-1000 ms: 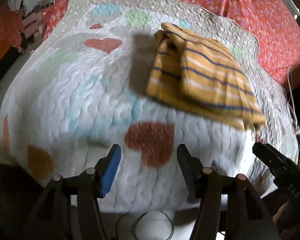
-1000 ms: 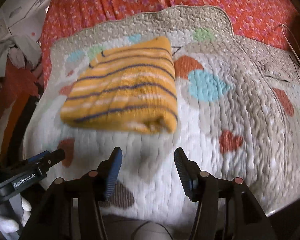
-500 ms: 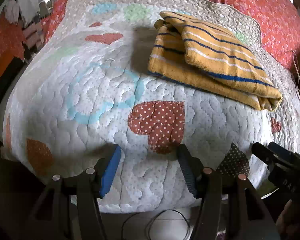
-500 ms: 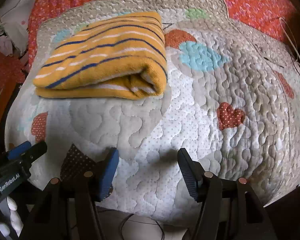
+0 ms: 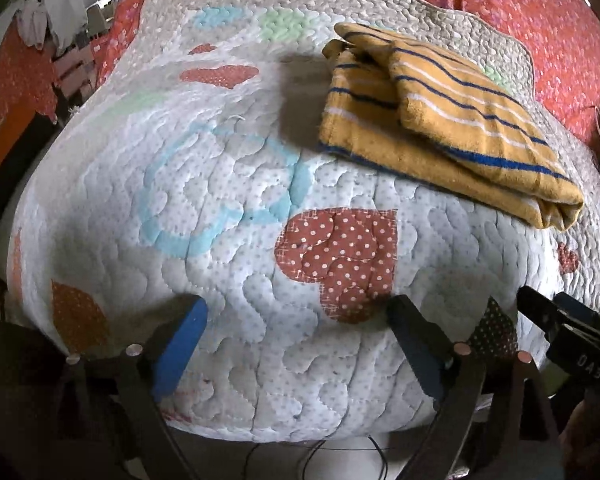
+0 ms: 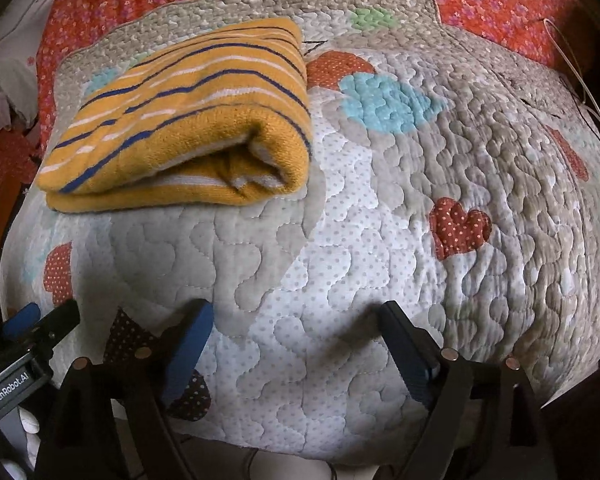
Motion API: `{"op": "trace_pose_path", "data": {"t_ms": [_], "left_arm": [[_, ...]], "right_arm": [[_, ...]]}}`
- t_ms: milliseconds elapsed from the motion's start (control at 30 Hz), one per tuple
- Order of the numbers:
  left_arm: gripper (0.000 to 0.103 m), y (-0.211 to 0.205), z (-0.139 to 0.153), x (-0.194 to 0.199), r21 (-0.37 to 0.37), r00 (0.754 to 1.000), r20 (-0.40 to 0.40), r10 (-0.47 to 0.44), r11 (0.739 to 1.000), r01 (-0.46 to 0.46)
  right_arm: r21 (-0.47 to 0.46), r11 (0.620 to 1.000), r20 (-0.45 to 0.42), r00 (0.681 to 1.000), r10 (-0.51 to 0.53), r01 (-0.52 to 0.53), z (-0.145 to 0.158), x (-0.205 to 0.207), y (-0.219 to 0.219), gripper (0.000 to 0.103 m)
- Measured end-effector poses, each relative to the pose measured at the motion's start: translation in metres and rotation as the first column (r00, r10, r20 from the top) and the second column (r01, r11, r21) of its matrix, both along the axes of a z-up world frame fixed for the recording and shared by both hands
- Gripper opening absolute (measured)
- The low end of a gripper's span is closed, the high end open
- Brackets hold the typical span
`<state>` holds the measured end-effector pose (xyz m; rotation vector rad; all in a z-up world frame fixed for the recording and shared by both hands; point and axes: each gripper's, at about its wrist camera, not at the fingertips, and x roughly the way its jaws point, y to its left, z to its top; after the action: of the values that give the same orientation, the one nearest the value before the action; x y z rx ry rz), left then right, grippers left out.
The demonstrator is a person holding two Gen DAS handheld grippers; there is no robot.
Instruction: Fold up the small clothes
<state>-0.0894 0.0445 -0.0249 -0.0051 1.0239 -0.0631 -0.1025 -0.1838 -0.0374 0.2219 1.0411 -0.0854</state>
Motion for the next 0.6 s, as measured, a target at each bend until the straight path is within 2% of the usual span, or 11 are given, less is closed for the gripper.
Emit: {"op": "trace_pose_path", "data": {"t_ms": [100,200,433,600], "left_arm": [[0.103,0.0017,-0.002,0.0017,0.014,1.0,-0.003,0.02,1.0,-0.02],[0.103,0.0067,-0.004,0.0054,-0.015,0.999,-0.025,0.024,1.0,-0.025],[0.103,0.0051,-0.0047,0.0087,-0.007,0.999,-0.044,0.015,1.0,-0.016],[0.103,0.0046,-0.0058,0.0039,-0.006,1.0,0.012,-0.001,1.0,0.001]], "right_arm": [[-0.002,1.0,0.0,1.0,-0.002,0.002,-0.0001,-0.0001,0.0003,0.09],[-0.012,1.0,0.003,1.0,0.002,-0.002,0.0004,-0.0005,0.0018,0.09],[-0.067,0.997,0.019,0.999,0.028,-0.027,0.0033,-0.0013,0.0072,0.09],[-0.076,0.997,0.021,0.999,0.032,-0.031,0.0036,-0.0011,0.0077,0.09]]}}
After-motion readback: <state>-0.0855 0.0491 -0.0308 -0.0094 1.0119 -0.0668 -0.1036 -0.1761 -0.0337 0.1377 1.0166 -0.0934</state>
